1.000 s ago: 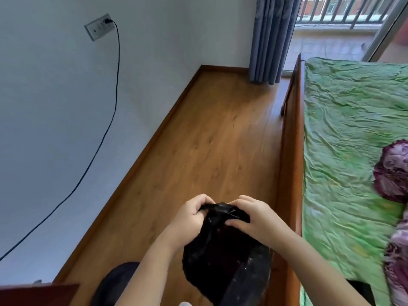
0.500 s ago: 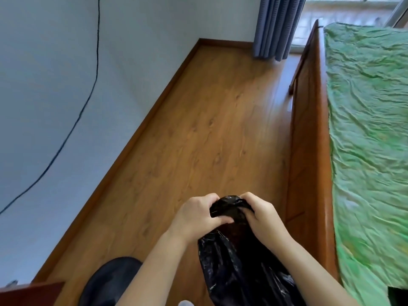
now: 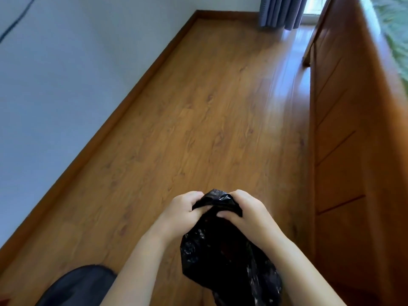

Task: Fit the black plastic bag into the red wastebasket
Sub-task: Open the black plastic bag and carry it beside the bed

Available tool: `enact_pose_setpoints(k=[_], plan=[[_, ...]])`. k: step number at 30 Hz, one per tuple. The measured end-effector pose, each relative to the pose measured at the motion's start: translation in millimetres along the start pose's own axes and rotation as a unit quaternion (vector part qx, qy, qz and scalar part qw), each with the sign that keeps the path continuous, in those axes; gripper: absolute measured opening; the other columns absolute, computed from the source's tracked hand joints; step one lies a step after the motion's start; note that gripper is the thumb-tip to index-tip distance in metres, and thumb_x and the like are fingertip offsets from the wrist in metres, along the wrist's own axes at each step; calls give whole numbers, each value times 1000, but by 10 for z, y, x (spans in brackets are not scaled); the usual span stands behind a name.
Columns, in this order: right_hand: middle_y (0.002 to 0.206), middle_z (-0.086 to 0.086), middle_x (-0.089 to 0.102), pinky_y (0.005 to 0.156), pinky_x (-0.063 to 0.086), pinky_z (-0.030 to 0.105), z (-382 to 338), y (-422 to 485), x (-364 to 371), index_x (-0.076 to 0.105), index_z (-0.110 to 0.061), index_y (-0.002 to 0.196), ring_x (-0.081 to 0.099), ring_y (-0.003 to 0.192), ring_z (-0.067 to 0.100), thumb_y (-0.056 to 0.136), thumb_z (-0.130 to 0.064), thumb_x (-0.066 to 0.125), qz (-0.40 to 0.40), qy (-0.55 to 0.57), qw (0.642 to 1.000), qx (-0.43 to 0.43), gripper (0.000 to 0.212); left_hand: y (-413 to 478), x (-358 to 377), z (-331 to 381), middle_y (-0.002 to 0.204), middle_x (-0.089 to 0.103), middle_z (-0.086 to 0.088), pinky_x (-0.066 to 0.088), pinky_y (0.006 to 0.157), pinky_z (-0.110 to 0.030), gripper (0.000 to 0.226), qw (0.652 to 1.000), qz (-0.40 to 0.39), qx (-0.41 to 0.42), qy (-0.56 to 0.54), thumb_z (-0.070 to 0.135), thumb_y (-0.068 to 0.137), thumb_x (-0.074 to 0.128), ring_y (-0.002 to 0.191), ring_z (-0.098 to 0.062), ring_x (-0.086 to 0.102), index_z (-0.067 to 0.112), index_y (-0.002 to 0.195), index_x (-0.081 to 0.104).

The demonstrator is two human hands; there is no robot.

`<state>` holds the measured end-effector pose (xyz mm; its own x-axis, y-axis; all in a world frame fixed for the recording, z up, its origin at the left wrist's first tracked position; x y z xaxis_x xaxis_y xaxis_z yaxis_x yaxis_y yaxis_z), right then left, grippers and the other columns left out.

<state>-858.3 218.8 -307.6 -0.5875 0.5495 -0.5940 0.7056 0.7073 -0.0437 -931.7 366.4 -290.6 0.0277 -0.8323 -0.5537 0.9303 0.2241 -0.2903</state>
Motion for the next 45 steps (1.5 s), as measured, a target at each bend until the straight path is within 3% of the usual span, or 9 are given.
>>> enact_pose_setpoints(k=[4, 12, 15, 19, 24, 28, 35, 39, 45], plan=[[94, -16, 58, 78, 37, 8, 387, 95, 171, 59, -21, 100, 53, 89, 1, 73, -34, 70, -13, -14, 999, -33, 31, 170, 232, -430, 54, 50, 12, 34, 48, -21, 24, 998, -11, -2, -69, 31, 79, 68, 50, -6, 44, 16, 64, 55], [102, -8, 67, 81, 44, 19, 787, 80, 388, 61, -26, 109, 58, 93, 5, 85, -32, 58, -24, -66, 990, -125, 24, 303, 515, -800, 96, 72, 9, 50, 76, -16, 36, 985, -33, 132, -105, 31, 79, 65, 90, -8, 66, 41, 113, 58], [103, -4, 67, 80, 47, 26, 849, -8, 429, 64, -20, 105, 60, 93, 13, 88, -30, 54, -29, -96, 986, -134, 23, 259, 589, -786, 95, 71, 20, 47, 75, -12, 20, 980, -33, 186, -64, 20, 85, 59, 90, -2, 65, 31, 100, 68], [95, -1, 67, 74, 49, 35, 785, -190, 417, 64, -15, 101, 59, 89, 18, 82, -44, 53, -41, -119, 981, -146, 37, 78, 675, -788, 58, 56, 13, 37, 52, -16, 23, 986, -14, 165, -34, 35, 84, 52, 55, 0, 49, 21, 69, 63], [102, -4, 65, 81, 44, 29, 760, -272, 507, 60, -24, 108, 55, 97, 12, 67, -50, 70, -74, -152, 981, -99, 50, -181, 637, -821, 57, 56, 9, 38, 50, -22, 41, 996, -1, 87, 14, 53, 62, 72, 53, -5, 50, 13, 68, 62], [93, -4, 64, 77, 45, 31, 811, -329, 687, 64, -20, 97, 56, 92, 16, 79, -35, 65, -78, -211, 971, -85, 23, -383, 652, -984, 73, 69, 8, 51, 64, -34, 21, 990, 17, 6, 138, 40, 66, 74, 70, -9, 63, 24, 76, 66], [99, -6, 52, 81, 36, 12, 809, -606, 699, 65, -20, 76, 52, 94, 8, 76, -10, 71, 16, 23, 999, -42, 11, -714, 562, -1026, 80, 59, 0, 45, 72, -35, 10, 997, 51, 53, 30, 18, 79, 69, 77, -15, 57, 21, 71, 64], [131, -10, 44, 101, 29, 23, 587, -787, 688, 66, -21, 82, 35, 124, 6, 73, -30, 72, -56, 60, 996, -26, 15, -919, 564, -928, 100, 63, 6, 45, 84, -22, 19, 994, 7, 89, -60, 15, 79, 69, 95, -7, 58, 23, 96, 64], [143, -22, 28, 106, 21, 32, 511, -995, 649, 61, -43, 100, 21, 131, -6, 77, -64, 43, -113, 124, 986, 3, 36, -1139, 692, -970, 78, 65, 11, 48, 66, -19, 12, 975, -108, 68, -184, 16, 81, 64, 78, -8, 61, 17, 92, 60]])
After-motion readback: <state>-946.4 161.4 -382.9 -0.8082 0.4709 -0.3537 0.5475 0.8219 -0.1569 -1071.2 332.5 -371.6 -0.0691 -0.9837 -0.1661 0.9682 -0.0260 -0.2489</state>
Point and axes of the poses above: each hand's wrist, its own y-axis towards the middle knuckle, its own x-axis out of the palm, z = x × y, the point moved 3 cm from there along y, towards the middle knuckle
